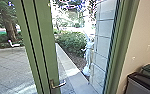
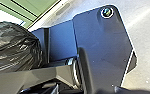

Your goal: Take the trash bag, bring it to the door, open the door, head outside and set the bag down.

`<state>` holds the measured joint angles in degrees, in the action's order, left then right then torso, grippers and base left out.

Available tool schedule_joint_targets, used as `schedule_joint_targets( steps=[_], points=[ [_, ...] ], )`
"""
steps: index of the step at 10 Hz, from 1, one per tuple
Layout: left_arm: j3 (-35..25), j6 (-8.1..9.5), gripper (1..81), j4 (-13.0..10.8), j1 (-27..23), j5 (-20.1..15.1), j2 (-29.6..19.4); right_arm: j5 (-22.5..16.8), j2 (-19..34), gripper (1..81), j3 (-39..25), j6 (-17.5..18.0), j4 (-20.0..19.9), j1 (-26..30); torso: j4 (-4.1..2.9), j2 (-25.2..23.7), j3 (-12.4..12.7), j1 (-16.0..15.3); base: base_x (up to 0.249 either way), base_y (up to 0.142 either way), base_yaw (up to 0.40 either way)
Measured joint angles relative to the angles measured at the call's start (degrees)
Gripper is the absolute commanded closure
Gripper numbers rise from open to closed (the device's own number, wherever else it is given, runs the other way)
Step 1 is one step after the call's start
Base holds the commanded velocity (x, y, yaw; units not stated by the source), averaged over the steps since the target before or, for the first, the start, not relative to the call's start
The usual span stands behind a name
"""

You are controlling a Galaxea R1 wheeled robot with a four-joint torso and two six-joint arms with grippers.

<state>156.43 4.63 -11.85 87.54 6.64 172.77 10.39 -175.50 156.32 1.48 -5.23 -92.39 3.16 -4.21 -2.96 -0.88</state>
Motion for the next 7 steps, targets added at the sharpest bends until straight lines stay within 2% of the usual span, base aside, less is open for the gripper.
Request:
schedule_joint_targets(
  steps=[2, 6, 7],
  points=[
    [-1.1, 0.00, 81.1, 0.0, 0.5, 2.0, -1.0, 0.5, 1.5, 1.0, -3.3, 0.0, 0.0, 0.0, 0.00, 0.0, 0.0, 0.0, 0.000, 0.000, 0.309],
    [-6.9, -0.01, 81.1, 0.0, 1.0, 2.4, -4.1, 1.0, 7.2, 1.0, -13.2, -0.2, 0.0, -0.2, 0.00, 0.0, 0.0, 0.0, 0.000, 0.000, 0.310],
    [-7.1, -0.01, 81.1, 0.0, 1.1, 2.4, -4.4, 1.1, 7.9, 1.0, -13.5, -0.2, 0.0, -0.2, 0.00, 0.0, 0.0, 0.0, 0.000, 0.000, 0.314]
  ],
)
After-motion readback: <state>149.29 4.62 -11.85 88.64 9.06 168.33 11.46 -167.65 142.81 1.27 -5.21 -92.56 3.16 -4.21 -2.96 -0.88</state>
